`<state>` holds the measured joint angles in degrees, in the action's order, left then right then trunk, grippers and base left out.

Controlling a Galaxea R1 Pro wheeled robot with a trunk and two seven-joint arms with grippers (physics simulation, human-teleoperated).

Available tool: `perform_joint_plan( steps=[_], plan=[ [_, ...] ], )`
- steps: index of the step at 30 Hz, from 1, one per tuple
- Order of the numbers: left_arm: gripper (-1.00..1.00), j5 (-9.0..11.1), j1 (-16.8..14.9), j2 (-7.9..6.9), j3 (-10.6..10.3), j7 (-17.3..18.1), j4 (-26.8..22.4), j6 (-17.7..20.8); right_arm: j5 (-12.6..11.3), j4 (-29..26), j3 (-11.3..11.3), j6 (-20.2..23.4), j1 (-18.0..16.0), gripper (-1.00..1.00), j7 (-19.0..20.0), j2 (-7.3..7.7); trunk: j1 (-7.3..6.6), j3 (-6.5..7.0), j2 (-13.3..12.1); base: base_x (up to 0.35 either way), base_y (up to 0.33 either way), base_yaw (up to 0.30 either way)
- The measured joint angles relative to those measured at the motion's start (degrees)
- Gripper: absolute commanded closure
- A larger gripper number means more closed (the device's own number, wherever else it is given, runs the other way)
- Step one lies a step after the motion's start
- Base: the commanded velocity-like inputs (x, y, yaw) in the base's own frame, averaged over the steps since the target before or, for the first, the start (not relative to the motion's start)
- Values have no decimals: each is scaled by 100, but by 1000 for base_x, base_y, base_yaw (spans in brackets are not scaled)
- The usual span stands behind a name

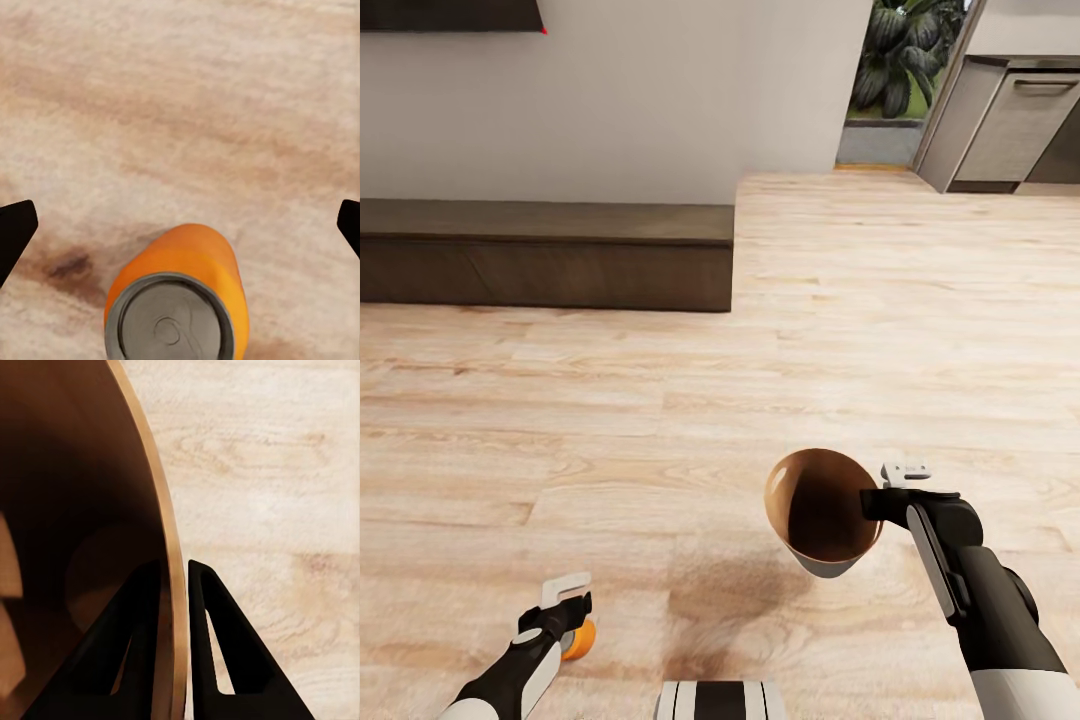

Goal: Put the three can of soda from the living room inside the tash can in the kitchen.

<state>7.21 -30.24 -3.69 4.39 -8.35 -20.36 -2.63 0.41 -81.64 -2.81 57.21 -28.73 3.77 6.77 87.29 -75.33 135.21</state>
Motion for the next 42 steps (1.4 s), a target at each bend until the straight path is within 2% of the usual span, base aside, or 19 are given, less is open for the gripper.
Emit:
perform_joint_plan(
  steps=[9,42],
  plan=[
    [-100,0,0,-8,11,0,-215,-30,0,0,0,0,0,100,0,0,0,-20,0,0,0,0],
    [-100,-9,0,-16,9,-2,-368,-1,-1,17,8,0,0,100,0,0,0,-29,0,0,0,0]
  ],
)
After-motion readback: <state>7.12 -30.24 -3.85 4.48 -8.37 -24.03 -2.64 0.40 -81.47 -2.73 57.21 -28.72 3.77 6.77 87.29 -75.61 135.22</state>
